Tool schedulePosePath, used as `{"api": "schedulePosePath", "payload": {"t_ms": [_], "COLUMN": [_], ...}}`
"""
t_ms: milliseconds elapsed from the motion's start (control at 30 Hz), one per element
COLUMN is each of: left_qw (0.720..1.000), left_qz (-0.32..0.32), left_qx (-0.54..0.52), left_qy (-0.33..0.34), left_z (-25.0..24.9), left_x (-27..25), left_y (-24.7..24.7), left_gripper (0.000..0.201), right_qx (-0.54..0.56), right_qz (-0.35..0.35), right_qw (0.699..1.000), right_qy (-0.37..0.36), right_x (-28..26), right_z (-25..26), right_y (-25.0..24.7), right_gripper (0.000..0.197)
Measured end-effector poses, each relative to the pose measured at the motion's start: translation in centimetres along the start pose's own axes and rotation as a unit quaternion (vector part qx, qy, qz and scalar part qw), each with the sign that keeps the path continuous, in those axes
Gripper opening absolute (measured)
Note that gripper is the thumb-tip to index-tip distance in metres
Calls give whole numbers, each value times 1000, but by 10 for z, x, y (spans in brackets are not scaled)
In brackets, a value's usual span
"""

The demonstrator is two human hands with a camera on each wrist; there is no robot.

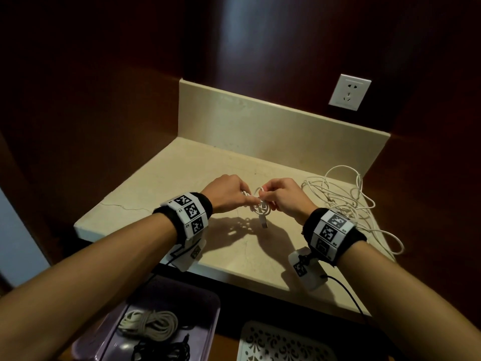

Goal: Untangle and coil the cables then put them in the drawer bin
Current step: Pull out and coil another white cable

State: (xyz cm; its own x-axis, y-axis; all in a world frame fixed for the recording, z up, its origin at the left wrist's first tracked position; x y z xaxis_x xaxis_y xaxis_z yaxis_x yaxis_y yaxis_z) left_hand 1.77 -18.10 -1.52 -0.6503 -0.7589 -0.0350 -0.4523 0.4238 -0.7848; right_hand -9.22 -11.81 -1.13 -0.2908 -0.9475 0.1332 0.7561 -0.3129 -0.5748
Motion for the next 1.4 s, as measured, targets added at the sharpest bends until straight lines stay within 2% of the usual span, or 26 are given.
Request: {"api": "schedulePosePath", "payload": {"t_ms": [167,333,533,700,1100,1267,1400], "left_qw": [1000,1000,993,985,980,984,986], "left_qz": [8,-1,31,26,-11,-22,-24], "left_qx": [21,-25,-108,-169,-193,-173,-162], "left_qy": [0,-5,-30,-36,-54,-37,-25], "left_z": [4,6,17,20,24,16,12], "left_x": [2,3,6,7,7,6,3], "left_y": [-2,-6,-3,-3,-8,-11,-9], "left_gripper": [26,25,25,25,27,25,26], "right_qx": [12,48,43,66,-63,-9,-31], "right_qz": [15,13,0,-11,-23,40,65], "right_qw": [1000,999,999,997,990,994,994], "right_qy": [8,-3,-30,-45,-123,-103,-83], "right_x": [2,1,4,7,7,5,1], "right_z": [5,8,10,14,10,6,8], "right_y": [-2,6,9,8,-1,7,7], "right_gripper": [12,15,9,11,14,14,17]}}
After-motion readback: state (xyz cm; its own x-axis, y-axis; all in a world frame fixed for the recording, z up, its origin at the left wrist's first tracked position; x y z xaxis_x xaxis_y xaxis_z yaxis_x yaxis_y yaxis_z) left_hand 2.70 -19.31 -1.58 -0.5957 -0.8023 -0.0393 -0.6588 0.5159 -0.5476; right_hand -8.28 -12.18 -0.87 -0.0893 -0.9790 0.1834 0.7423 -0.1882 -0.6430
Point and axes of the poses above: each hand's wrist, its own x-axis towards the middle knuckle, its own y-axis out of the palm, z = x × y, the point moved 10 cm from there along x, towards the middle knuckle, and after that the axes turned 10 degrees about -y, right-handed, at the moved point
